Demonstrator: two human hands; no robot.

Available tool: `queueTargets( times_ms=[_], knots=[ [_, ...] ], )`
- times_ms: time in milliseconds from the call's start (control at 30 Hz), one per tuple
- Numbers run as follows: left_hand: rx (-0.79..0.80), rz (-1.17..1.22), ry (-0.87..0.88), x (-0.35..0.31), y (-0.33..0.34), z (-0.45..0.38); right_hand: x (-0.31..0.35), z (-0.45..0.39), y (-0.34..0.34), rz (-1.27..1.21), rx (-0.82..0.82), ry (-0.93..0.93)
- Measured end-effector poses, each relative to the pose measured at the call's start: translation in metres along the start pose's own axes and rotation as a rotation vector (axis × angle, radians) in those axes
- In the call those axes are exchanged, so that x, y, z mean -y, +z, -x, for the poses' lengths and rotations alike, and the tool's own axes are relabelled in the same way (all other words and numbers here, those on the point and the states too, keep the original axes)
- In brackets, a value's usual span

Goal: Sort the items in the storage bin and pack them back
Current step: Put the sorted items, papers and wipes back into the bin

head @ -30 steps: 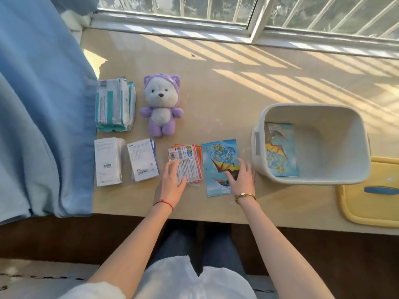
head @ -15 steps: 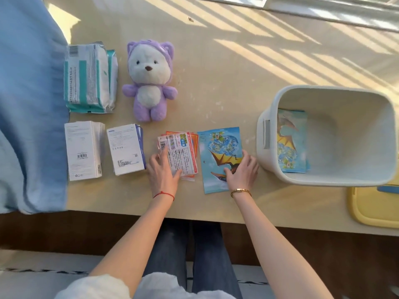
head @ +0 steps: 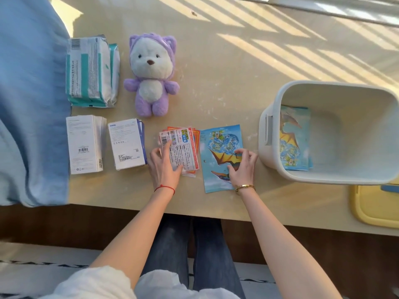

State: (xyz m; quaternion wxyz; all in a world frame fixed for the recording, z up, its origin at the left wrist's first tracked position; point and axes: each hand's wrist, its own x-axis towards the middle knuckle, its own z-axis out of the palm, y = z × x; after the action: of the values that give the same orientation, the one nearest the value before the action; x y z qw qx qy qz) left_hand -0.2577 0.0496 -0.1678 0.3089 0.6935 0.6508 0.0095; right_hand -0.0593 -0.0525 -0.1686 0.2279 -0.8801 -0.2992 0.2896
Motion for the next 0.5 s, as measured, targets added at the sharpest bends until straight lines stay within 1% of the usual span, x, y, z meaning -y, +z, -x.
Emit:
queueTargets(
  times_ms=[100,300,500],
  knots=[
    [0.004,-0.030,-0.029,-0.0007,-0.0001,0.0015,-0.0007,0.0012,0.0005,-0.007,0.020,0.017],
    [0.031,0.045,-0.082,-0.0036,0.0005,0.0001,-0.0001,0.0042,0.0034,-0.034,0.013,0.057],
    [0.096,0.218,-0.096,-0.0038,-0.0053,-0.0060,-0.0021,0.0038,0.0036,-0.045,0.012,0.068]
  ],
)
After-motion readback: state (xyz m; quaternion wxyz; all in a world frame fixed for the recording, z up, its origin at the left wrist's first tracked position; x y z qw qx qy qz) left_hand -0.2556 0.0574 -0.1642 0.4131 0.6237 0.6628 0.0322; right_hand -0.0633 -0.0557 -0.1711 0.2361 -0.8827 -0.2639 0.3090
